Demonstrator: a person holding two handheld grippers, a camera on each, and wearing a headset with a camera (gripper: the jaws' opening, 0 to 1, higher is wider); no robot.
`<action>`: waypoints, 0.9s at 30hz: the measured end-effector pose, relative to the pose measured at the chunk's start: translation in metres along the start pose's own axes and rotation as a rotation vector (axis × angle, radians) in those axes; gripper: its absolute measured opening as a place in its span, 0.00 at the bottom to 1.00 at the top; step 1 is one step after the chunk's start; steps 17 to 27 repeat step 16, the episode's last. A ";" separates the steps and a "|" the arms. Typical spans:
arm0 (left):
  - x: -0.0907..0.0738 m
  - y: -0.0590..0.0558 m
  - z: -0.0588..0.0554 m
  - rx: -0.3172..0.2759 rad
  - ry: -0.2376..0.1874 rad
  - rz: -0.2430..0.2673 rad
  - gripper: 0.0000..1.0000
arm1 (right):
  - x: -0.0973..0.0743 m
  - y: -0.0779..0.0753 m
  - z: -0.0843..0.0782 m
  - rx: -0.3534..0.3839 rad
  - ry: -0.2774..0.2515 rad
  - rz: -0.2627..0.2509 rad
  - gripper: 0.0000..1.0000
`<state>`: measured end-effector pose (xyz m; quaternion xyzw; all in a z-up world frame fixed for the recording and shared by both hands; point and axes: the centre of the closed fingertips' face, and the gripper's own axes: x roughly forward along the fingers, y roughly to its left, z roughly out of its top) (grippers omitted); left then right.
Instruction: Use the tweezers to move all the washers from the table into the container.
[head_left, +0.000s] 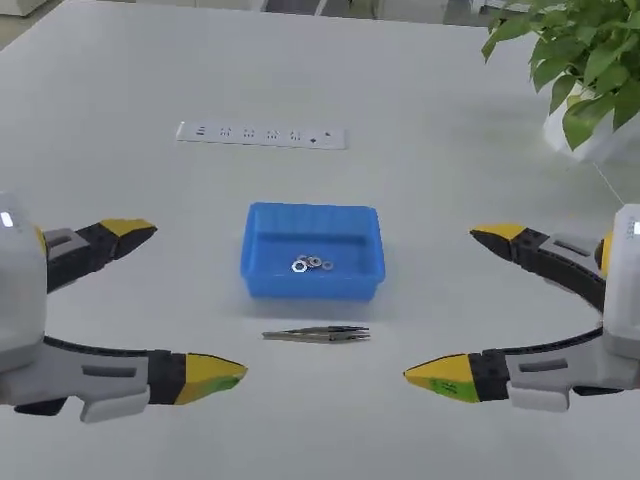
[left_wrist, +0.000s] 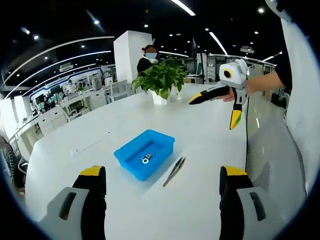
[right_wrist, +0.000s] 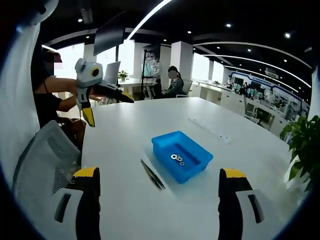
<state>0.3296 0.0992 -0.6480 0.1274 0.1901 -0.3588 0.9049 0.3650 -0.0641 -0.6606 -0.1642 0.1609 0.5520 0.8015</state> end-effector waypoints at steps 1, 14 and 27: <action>0.000 -0.001 0.002 0.003 -0.001 -0.004 1.00 | -0.001 0.001 0.001 -0.006 0.006 -0.004 1.00; -0.010 -0.013 -0.005 0.044 0.048 0.002 1.00 | -0.016 0.004 0.001 -0.048 0.020 -0.006 1.00; -0.011 -0.013 -0.006 0.042 0.049 0.006 1.00 | -0.019 0.006 -0.001 -0.045 0.021 -0.005 1.00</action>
